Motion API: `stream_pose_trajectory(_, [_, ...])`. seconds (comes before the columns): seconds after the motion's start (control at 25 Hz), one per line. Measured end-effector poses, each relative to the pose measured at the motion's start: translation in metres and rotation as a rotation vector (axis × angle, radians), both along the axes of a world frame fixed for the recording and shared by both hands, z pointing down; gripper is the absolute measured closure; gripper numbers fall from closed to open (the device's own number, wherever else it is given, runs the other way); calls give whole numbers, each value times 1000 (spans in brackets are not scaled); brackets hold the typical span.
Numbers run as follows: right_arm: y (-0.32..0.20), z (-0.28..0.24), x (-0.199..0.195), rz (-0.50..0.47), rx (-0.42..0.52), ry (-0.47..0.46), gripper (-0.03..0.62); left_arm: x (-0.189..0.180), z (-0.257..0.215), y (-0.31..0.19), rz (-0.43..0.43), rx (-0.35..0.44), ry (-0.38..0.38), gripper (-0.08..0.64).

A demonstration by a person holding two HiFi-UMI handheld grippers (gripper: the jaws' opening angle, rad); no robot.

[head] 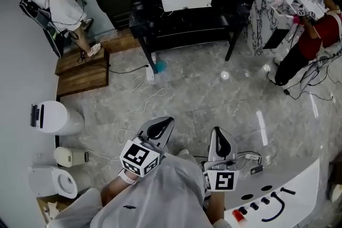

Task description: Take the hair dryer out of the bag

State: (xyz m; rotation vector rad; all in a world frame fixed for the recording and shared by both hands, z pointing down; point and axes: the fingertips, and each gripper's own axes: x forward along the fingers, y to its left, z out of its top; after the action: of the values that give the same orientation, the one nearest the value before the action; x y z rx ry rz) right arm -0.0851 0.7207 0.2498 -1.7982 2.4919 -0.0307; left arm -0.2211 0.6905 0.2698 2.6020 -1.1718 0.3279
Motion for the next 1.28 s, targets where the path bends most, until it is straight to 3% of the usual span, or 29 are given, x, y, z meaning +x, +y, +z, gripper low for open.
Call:
stream_pose_trajectory(0.16, [0,5,11,7,-9,-78,581,9,-1,-7,-4,7,2,552])
stream_pose_trajectory(0.36, [-18,5,14,0,-3,-65,581,12,3,-26,-10,18,20,552])
stream_pose_trajectory(0.52, [-50,18,3,-55,-60,-35,581,9,12,-54,-17,4,41,552])
stream_pose_trajectory(0.68, [-90,24,-8,-77,-85,11,581,7,19,-99,-16,-13,63,552])
stream_pose_trajectory(1.04, [-201,6,-12,-19,-111,-37,581,13,9,-212,45,-25,120,552])
stream_pose_trajectory(1.28, [-279,4,-28,25,-133,-40,581,-6,-2,-286,81,-14,139,552])
